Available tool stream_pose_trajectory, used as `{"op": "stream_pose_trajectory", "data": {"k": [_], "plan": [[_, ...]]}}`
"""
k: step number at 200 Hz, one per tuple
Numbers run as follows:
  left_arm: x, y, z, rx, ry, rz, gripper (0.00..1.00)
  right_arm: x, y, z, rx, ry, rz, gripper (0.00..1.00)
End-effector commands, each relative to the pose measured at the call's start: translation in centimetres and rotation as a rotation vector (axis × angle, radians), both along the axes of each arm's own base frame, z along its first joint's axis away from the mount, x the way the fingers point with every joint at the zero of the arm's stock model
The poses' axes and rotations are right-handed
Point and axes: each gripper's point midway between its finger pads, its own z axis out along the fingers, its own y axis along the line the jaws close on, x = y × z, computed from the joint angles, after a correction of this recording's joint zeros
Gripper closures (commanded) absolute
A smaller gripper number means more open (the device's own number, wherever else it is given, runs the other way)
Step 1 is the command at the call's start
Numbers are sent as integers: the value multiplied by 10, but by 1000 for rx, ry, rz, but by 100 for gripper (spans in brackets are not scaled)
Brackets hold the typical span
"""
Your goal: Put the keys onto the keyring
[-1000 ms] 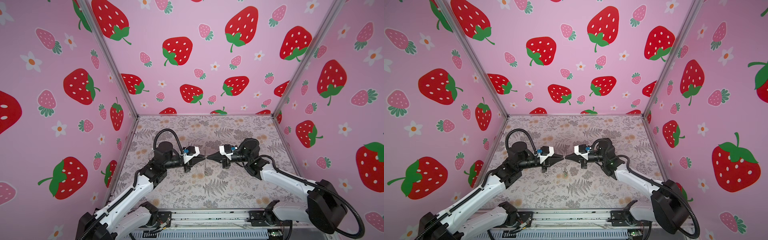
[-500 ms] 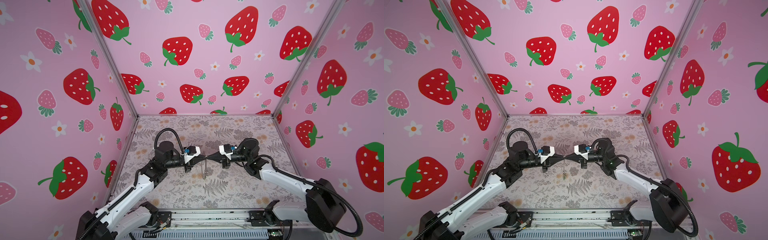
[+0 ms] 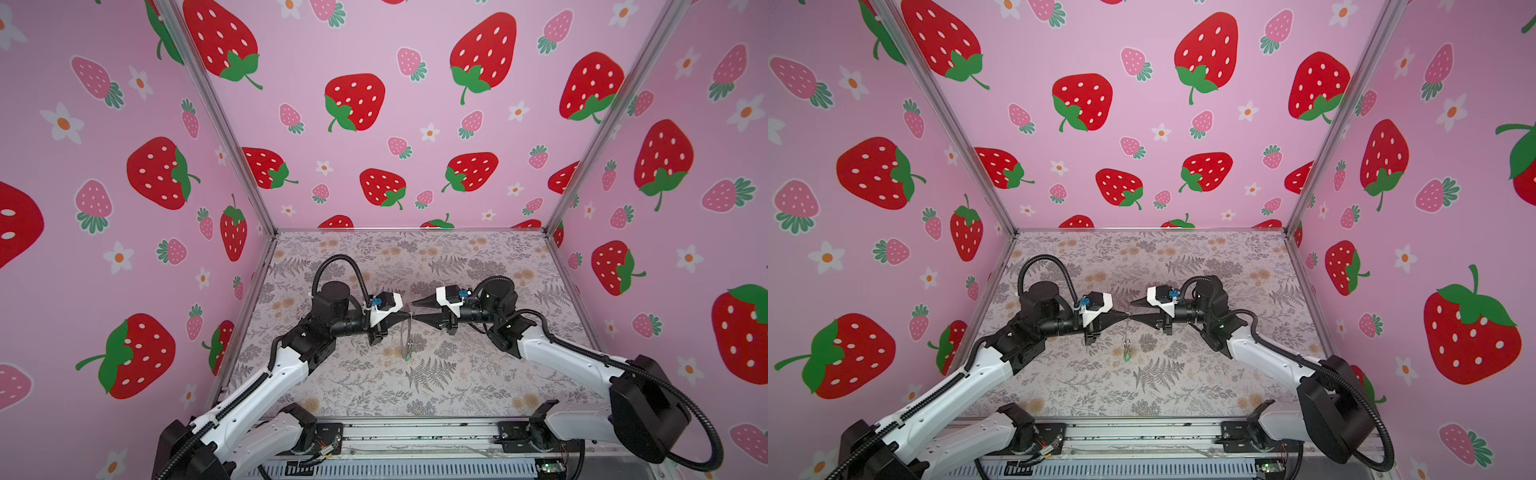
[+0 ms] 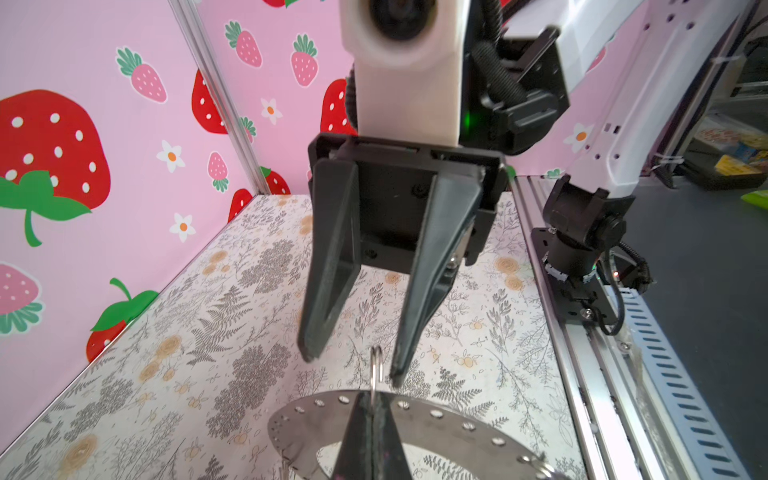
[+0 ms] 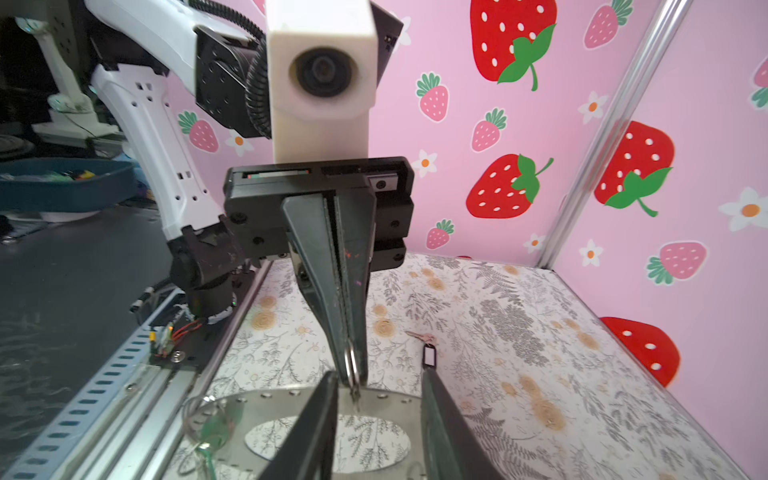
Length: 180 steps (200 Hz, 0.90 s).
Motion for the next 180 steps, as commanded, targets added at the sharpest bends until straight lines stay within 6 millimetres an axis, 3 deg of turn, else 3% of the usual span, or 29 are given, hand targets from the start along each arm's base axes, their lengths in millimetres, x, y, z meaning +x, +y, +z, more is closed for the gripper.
{"op": "stream_pose_trajectory", "data": {"k": [1,31,50,64,96,120,138,180], "plan": [[12,11,12,47,-69,83,100,17,-6,-2,-34,-59,-117,59],[37,42,1,115,-34,247,100,37,-7,-32,-166,-59,-210,60],[51,68,1,132,-33,358,100,51,-2,-50,-220,44,-252,61],[64,90,4,136,-58,470,100,53,9,-66,-239,106,-213,68],[84,130,21,145,-69,638,100,60,53,-105,-327,160,-157,69],[100,168,26,189,-66,829,100,83,84,-132,-387,217,-209,71],[108,195,33,195,-44,954,100,88,112,-150,-440,242,-215,70],[116,220,52,148,-25,1101,100,108,179,-180,-506,285,-275,67]]}}
